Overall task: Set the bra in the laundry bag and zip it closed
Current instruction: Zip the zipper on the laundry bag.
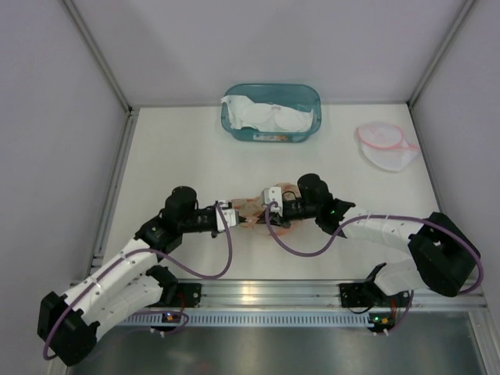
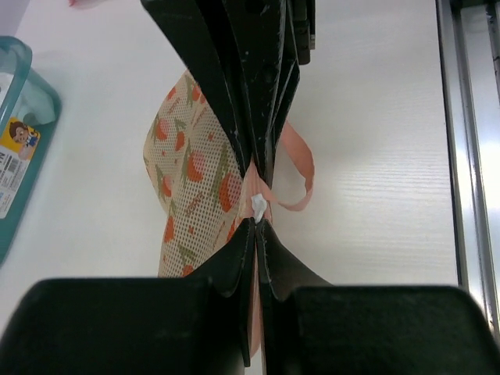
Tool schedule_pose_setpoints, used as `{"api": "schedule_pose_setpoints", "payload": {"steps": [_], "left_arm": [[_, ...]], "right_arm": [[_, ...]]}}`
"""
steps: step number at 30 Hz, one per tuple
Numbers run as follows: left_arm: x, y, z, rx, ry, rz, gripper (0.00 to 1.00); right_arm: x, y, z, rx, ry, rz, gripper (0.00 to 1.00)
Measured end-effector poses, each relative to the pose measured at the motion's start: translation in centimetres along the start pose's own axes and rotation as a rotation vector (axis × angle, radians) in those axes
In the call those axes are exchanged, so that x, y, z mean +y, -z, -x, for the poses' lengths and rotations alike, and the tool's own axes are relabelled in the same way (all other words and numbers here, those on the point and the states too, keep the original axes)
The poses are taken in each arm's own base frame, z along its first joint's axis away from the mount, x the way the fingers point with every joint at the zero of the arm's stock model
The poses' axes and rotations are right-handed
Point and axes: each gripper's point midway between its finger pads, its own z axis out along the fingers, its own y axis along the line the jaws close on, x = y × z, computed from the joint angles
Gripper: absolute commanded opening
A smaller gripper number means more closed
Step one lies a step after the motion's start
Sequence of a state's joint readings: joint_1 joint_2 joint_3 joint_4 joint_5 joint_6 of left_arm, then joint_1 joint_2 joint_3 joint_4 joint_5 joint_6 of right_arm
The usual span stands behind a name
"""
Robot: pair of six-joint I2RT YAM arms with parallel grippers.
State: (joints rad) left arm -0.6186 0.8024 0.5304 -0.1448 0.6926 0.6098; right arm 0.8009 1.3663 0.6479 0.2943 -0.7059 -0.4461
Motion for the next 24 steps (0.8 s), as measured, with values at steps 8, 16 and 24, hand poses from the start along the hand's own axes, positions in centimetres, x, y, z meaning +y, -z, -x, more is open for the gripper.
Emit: {"api": "schedule_pose_setpoints", "payload": {"steps": [8,16,24], "left_arm": [[0.4,0.8,-1.3,0.03,0.048,0.036,0.0],[0.3,-0.1,-2.2,0.056,0.106,-0.007,0.0],[1.4,-0.7,-1.2,0.058,0.152,-0.018,0.0]], "right_arm": [[-0.9,1.2,-1.3,0.033,0.029,-0.005,0.0],[-1.0,1.8,-2.2,0.082,0.042,0.011,0.35],[-1.4,3.1,-1.1,0.092,0.041,-0.012,0.61]]}}
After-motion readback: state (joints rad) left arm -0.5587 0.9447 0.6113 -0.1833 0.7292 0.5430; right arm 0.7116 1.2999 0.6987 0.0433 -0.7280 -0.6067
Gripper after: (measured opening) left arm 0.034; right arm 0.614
